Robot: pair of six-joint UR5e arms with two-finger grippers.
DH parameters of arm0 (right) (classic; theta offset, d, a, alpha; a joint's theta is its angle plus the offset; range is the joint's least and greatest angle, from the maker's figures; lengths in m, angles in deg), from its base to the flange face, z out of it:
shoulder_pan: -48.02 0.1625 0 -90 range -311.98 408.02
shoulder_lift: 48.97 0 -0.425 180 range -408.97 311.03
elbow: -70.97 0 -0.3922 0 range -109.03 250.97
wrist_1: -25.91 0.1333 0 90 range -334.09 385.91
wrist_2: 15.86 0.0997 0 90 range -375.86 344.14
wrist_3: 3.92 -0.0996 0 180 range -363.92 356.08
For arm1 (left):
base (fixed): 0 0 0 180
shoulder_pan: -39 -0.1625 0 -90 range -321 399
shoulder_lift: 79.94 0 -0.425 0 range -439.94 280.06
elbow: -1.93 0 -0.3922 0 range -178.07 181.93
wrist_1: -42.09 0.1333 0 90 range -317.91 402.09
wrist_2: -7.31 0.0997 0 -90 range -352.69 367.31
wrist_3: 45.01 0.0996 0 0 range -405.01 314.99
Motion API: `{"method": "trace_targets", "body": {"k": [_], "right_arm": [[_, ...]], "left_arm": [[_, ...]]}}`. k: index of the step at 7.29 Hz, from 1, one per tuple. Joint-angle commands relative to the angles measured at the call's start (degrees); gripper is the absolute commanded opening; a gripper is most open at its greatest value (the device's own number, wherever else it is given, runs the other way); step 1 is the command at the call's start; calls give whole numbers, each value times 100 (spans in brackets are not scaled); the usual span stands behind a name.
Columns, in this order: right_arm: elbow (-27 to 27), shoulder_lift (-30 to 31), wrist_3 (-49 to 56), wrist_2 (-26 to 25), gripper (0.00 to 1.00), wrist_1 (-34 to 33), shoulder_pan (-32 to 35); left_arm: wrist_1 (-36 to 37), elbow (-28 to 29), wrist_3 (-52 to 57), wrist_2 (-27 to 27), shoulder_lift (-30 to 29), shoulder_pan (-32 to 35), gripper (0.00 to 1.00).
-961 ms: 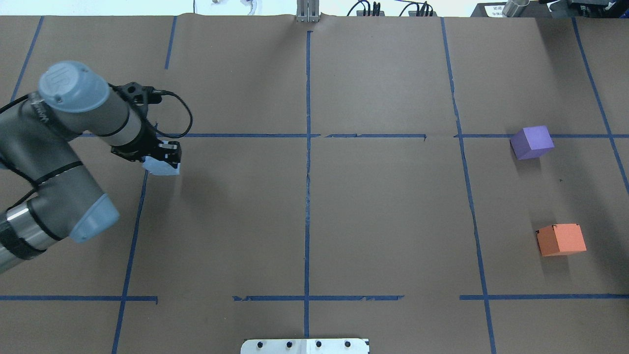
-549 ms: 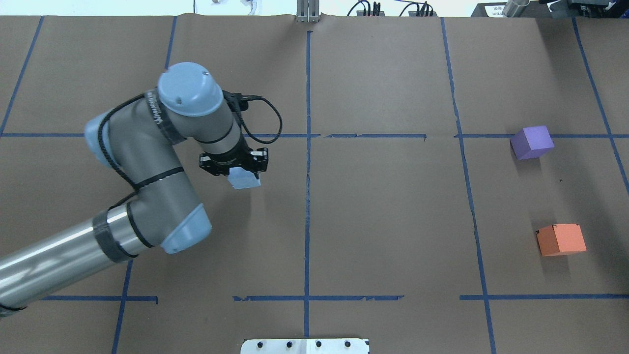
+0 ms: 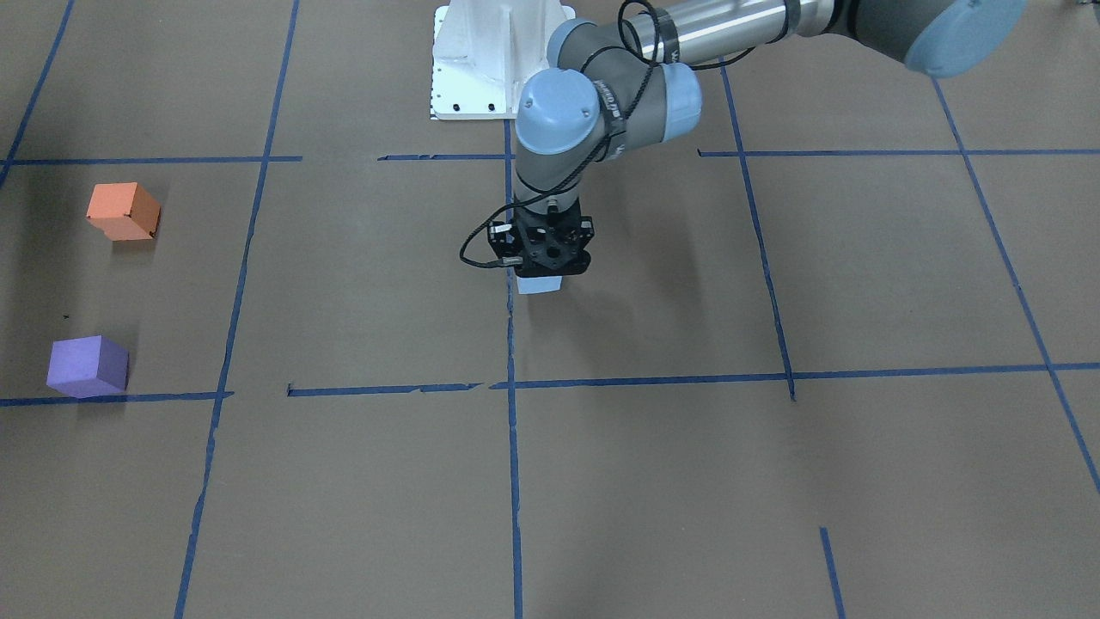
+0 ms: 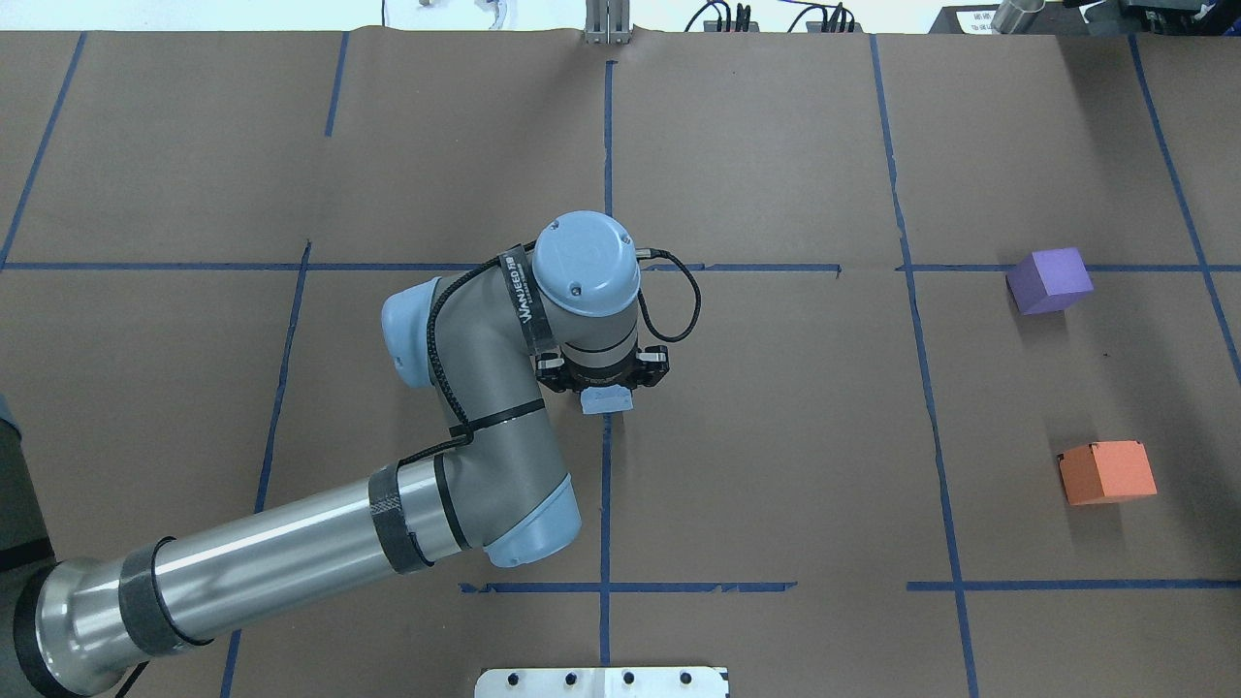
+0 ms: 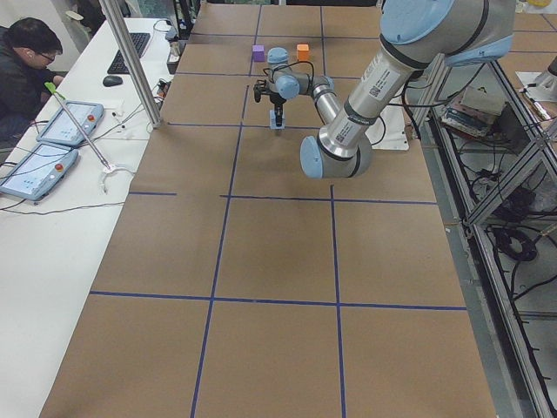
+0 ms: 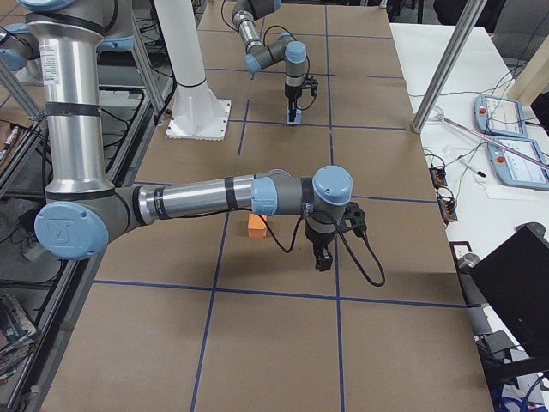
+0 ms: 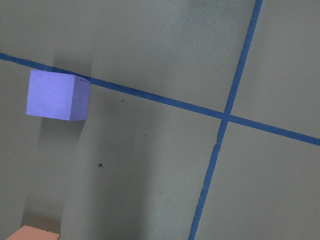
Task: Place blue block between orange and purple blocks
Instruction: 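Carry the light blue cube with the left gripper toward the table center, then set the light blue cube down at center, open and withdraw left gripper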
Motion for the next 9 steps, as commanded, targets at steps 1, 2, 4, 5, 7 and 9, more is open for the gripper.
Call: {"method": "trace_targets", "body": {"k": [1,2,4,5,7,9], "right_arm": [[0,-3,0,0,100,0,0],[0,-11,0,0,100,0,0],[52,-82,-17,0,100,9,0],[131,-91,-70,0,100,9,0],[586,-161,-847,9,100,0,-174],[1087,-493,-2103,-26,100,-9,-884]], "left_arm": [[-3,66,14,133,-30,-36,100],[23,5,14,151,-30,-1,100],[329,-938,319,-41,415,541,100],[722,-1580,1000,-651,888,1084,100],[1173,-2391,2493,-1384,1907,2200,100],[1201,-2597,4739,-1439,2989,3455,100]]}}
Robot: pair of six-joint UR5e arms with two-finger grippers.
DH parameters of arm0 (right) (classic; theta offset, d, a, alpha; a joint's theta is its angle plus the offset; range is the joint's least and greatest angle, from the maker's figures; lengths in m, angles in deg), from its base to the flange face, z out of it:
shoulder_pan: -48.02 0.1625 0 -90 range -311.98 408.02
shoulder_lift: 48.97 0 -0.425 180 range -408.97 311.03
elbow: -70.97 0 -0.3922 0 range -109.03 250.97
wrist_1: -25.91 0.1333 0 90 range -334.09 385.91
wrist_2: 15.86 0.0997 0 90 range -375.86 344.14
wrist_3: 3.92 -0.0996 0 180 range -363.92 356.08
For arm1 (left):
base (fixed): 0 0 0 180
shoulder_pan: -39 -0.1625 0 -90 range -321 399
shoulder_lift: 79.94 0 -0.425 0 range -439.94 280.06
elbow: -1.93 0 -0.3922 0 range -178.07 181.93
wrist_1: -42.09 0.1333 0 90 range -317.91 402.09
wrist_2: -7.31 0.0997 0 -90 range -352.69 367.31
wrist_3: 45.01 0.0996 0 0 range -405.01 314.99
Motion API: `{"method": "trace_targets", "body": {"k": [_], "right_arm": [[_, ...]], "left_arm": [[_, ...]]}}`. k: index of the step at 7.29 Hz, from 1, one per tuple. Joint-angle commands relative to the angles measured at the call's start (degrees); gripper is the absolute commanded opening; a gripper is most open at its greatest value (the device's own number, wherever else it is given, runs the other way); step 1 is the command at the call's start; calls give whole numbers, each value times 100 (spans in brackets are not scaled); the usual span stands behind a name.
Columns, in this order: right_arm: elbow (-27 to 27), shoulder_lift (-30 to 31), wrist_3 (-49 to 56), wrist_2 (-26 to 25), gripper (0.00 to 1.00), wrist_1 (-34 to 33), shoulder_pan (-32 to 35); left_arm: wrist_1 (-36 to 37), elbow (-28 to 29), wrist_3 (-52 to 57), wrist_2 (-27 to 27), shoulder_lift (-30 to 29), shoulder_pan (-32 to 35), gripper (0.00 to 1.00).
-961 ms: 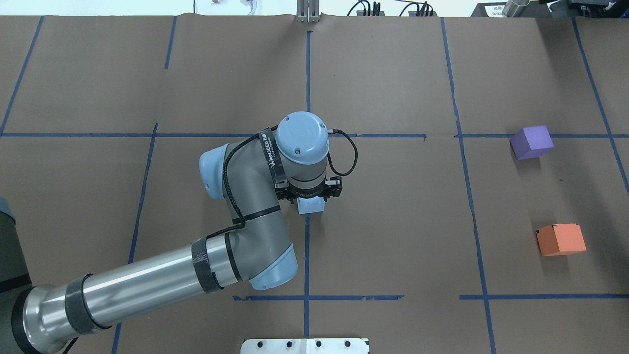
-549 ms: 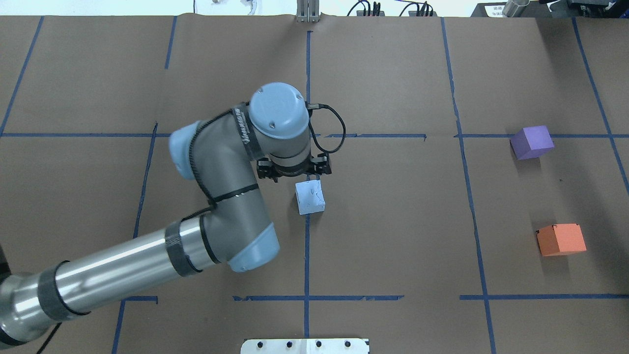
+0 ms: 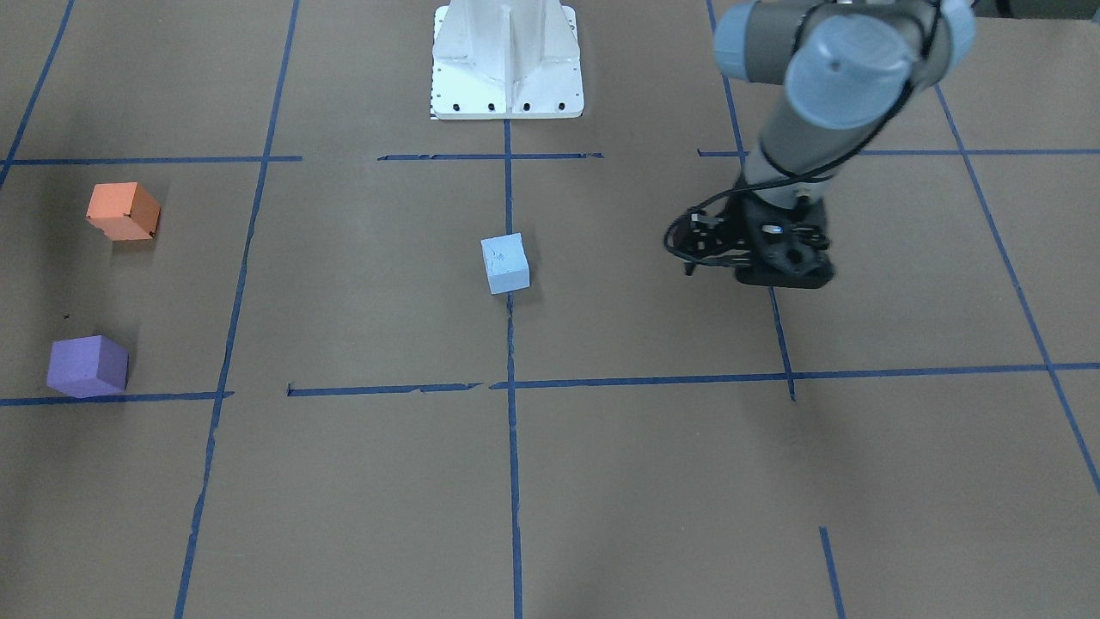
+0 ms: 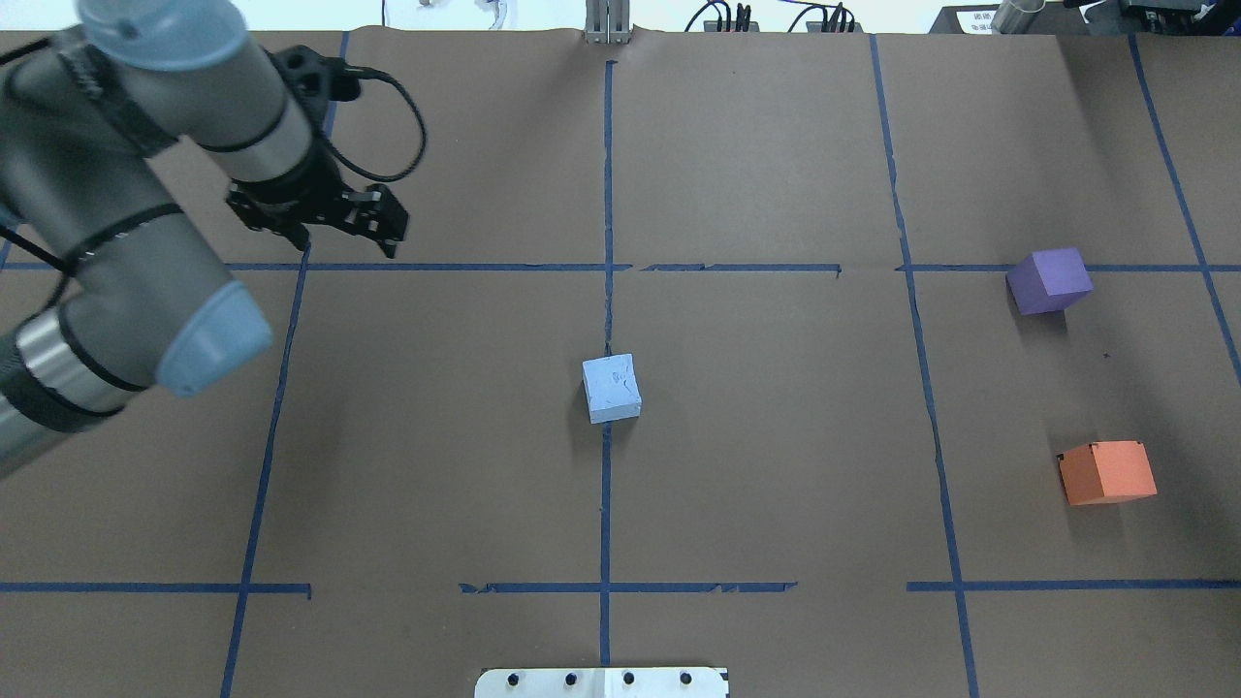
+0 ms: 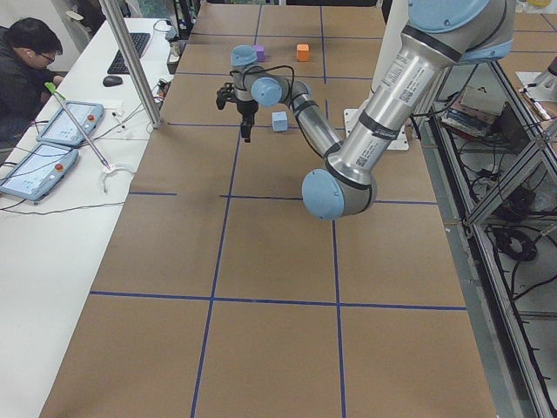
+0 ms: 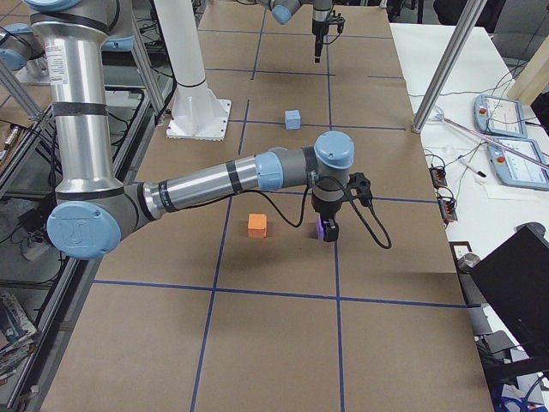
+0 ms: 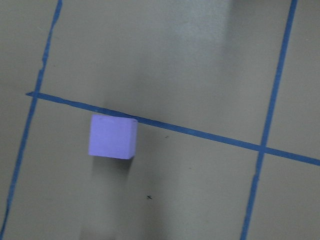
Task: Place blue block between orange and purple blocks
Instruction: 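Reach the right gripper over the light blue cube while the left arm retracts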
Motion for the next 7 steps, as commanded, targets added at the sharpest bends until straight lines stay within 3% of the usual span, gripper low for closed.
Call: {"method": "trace_targets", "body": {"k": [1,2,4,6,7], "right_arm": [[504,-432,-1410,-53,100,-8,-836],[532,-739,-1834,-54,100,-8,-1153],[619,-1476,-2948,-263,100,-60,-1952],[708,-1988,-4372,-1051,100,-69,-3162],[621,-2295,-4909,-1595,100,-69,-3865]], "left_arm": [[79,-50,2277,-97,1026,1421,100],[70,-32,2903,-106,1369,1915,100],[70,21,3880,-928,2186,2820,100],[-113,-101,4559,-1064,3144,3184,100],[-141,-93,4553,-1064,3227,3203,100]]}}
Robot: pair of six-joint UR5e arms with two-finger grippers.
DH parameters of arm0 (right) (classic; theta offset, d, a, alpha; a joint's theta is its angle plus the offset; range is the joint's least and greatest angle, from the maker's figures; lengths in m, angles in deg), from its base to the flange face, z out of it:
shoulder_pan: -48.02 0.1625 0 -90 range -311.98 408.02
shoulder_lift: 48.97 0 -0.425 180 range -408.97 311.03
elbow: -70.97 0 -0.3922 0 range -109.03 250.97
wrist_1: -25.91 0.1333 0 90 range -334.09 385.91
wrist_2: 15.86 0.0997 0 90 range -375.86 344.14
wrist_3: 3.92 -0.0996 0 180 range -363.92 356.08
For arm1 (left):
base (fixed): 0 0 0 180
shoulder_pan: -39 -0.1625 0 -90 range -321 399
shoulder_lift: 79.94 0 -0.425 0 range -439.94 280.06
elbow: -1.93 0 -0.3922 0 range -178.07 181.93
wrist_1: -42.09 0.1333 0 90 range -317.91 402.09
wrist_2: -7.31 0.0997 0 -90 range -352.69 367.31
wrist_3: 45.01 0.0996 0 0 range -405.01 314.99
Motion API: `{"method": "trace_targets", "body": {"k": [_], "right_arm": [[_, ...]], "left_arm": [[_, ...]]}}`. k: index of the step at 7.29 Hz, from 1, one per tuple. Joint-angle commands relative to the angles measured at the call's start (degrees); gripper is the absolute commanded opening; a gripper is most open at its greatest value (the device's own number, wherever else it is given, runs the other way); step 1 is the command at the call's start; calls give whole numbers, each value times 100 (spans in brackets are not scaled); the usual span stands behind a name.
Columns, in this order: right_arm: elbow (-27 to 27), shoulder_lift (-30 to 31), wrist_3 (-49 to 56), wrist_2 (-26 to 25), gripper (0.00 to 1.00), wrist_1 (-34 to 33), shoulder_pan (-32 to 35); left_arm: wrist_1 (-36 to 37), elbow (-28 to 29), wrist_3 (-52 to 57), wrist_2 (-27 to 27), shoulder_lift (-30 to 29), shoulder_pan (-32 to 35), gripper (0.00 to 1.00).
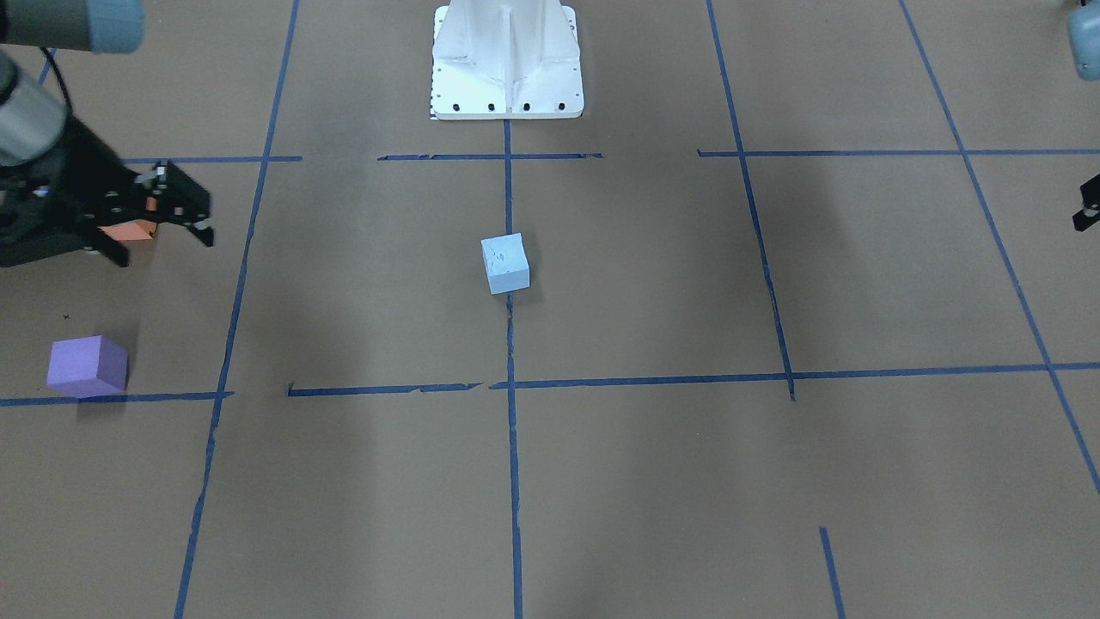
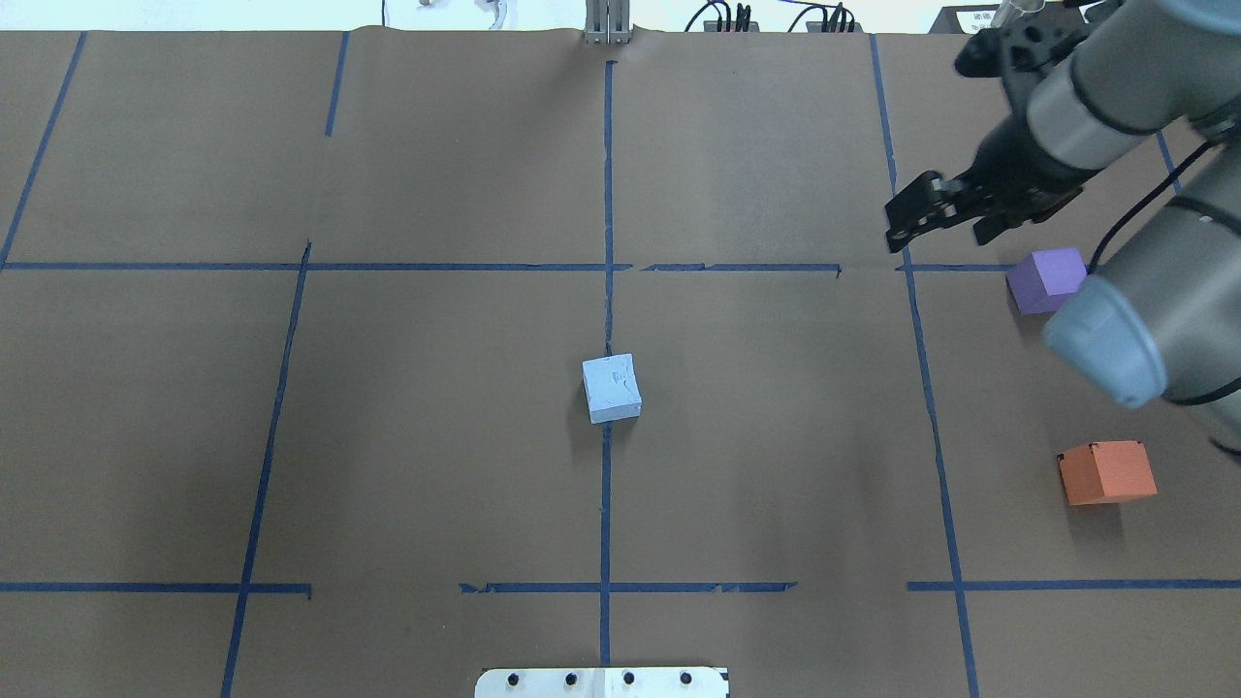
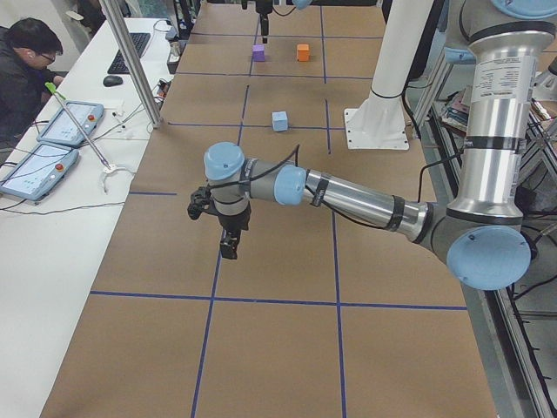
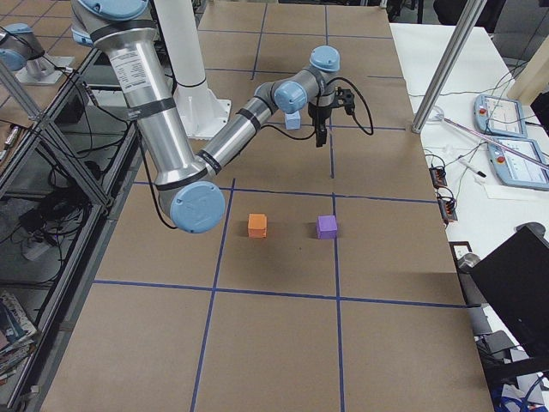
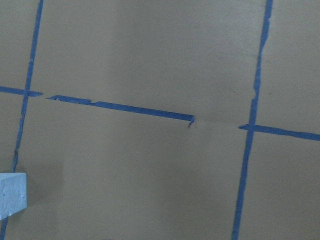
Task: Place blue block between orange and purple blocks
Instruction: 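Reach the right gripper over the light blue cube while the left arm retracts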
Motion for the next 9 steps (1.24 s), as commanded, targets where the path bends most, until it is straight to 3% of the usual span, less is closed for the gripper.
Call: {"method": "trace_targets", "body": {"k": [1,3,5,6,8,9], "right_arm": [[-295,-754,-1067,-952,100,-5,-1252],[-1590,-1930,-1570,-1655,100,47,-1896],[-2359,-2592,-1554,-1667,100,47,-2038],[-2571,-2682,-1475,-1667,100,91,-2073],[-3221,-2674,-1440,-1746,100,958,-2231],[-3267,-2692,-1448,-1746,100,970,-2284]], "left_arm": [[-81,48,173,-44,304,125,100],[-81,32,173,-52,312,125,100],[-90,23,138,-52,286,116,100],[-90,40,129,-52,269,116,100],[-90,58,129,-52,260,116,100],[-90,58,129,-52,260,116,100]]}}
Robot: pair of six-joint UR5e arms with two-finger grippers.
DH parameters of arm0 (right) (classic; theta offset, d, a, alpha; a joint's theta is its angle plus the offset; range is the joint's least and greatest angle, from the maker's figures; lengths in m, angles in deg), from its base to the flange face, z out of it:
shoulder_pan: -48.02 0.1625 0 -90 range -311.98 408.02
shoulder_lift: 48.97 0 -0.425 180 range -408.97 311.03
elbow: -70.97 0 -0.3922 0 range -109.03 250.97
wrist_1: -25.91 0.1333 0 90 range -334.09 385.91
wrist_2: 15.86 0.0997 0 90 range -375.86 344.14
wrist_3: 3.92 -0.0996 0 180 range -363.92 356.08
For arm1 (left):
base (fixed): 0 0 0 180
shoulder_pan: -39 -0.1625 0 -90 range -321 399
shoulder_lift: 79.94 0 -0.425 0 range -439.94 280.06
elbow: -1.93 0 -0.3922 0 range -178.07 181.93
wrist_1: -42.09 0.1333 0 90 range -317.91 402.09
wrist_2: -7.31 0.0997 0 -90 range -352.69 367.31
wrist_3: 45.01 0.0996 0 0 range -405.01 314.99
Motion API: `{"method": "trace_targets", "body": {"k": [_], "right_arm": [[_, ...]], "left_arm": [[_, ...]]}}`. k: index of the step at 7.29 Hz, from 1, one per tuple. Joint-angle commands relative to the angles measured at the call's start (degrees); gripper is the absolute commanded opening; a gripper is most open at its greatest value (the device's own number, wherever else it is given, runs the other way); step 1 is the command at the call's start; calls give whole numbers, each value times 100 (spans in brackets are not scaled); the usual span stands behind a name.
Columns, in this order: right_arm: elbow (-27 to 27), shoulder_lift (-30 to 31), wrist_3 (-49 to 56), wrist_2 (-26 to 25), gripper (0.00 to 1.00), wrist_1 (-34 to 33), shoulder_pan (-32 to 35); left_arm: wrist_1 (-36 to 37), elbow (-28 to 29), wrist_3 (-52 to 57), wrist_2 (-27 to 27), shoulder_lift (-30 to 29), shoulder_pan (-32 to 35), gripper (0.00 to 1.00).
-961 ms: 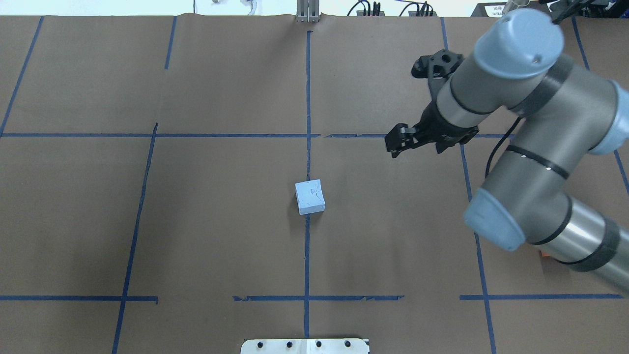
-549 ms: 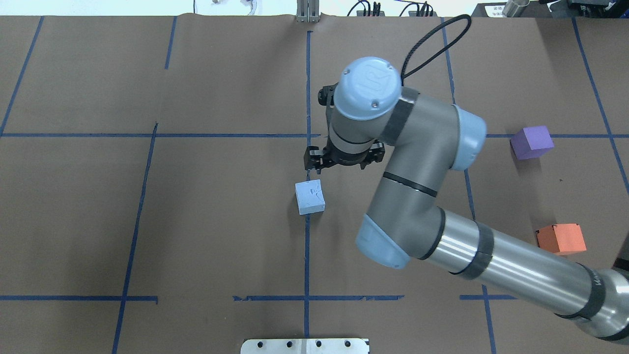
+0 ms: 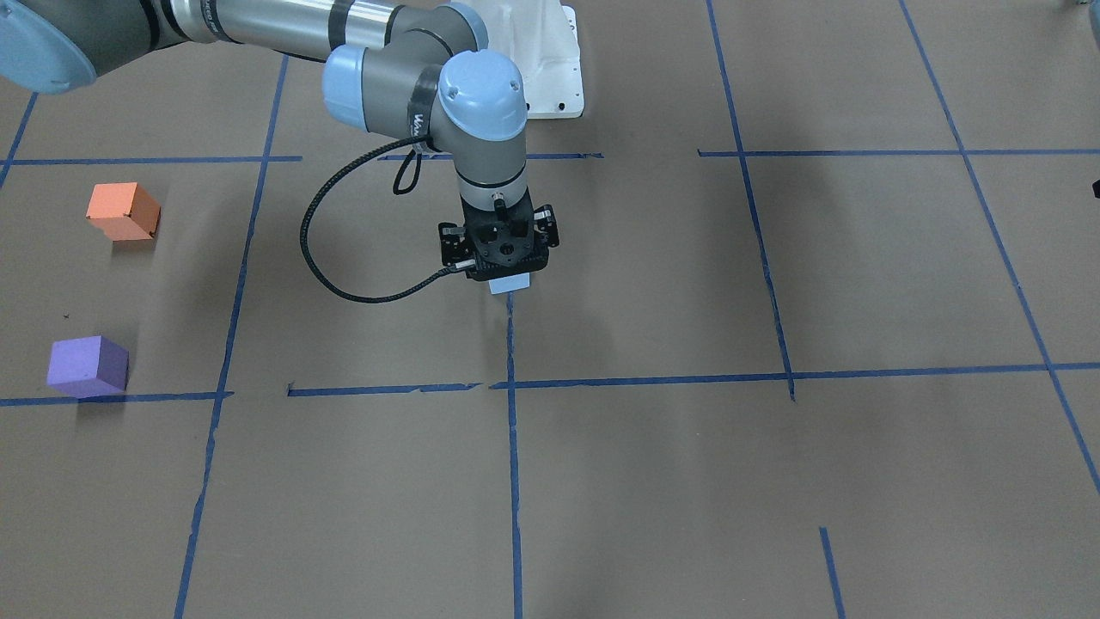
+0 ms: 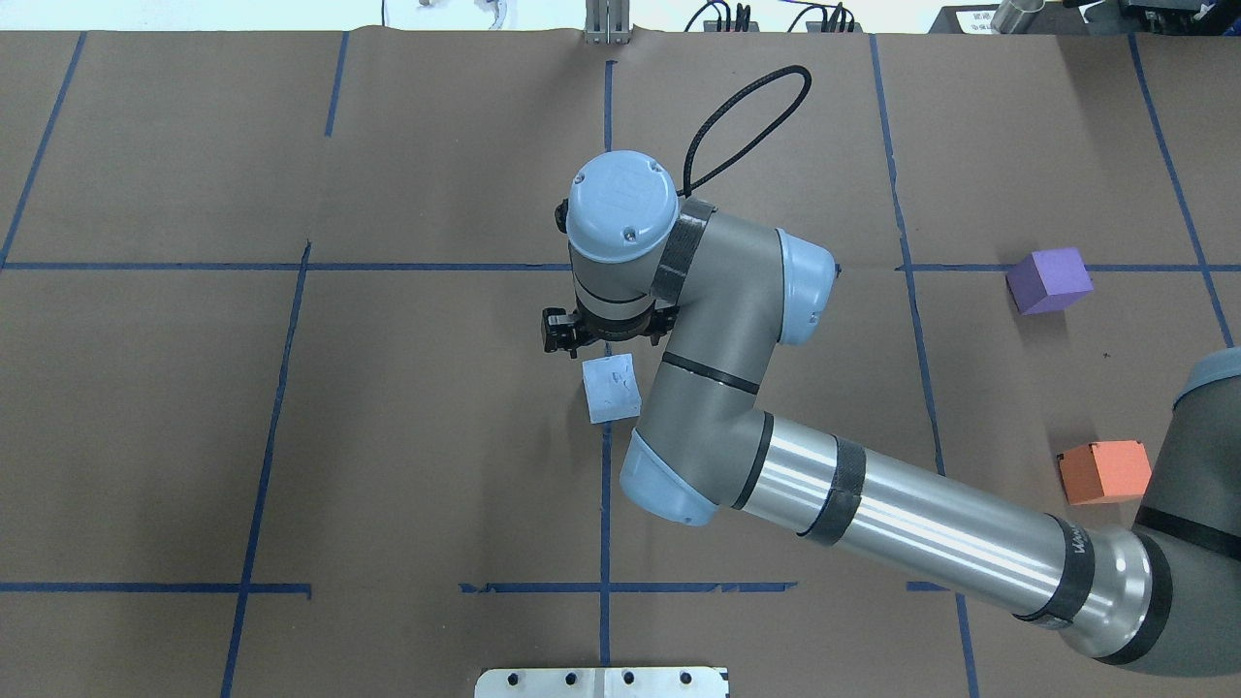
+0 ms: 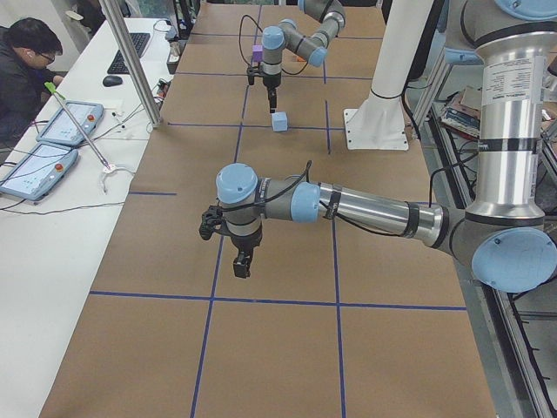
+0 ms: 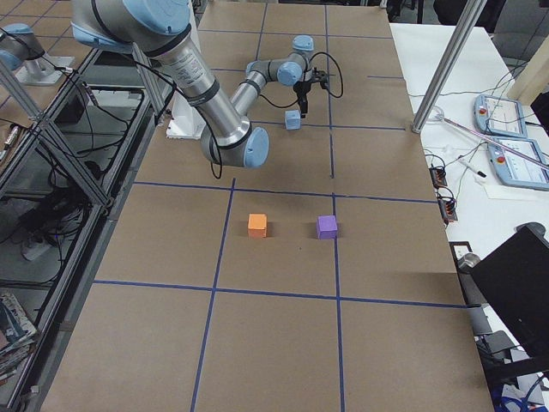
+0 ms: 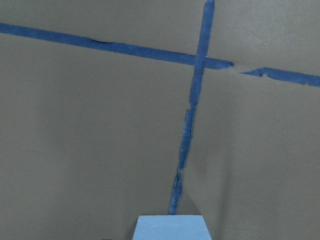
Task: Place blue block between orange and purple blocks
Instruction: 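Grasp the light blue cube with the right gripper and lift it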
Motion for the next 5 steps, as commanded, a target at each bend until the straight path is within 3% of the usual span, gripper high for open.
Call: {"method": "trace_targets", "body": {"k": [1,3,4,5], "right_arm": [[-194,-7,2,-22,100,178,-170],[-422,28,20,-154,99,186,-285],[-423,2,20,-145,78,178,-285],[-423,2,11,-102,36,151,-277]], "left_arm": [[0,13,-1,0,-4,0,100],[0,22,-1,0,-13,0,100],[0,22,-1,0,-13,0,100],[0,31,-1,0,-4,0,100]]}}
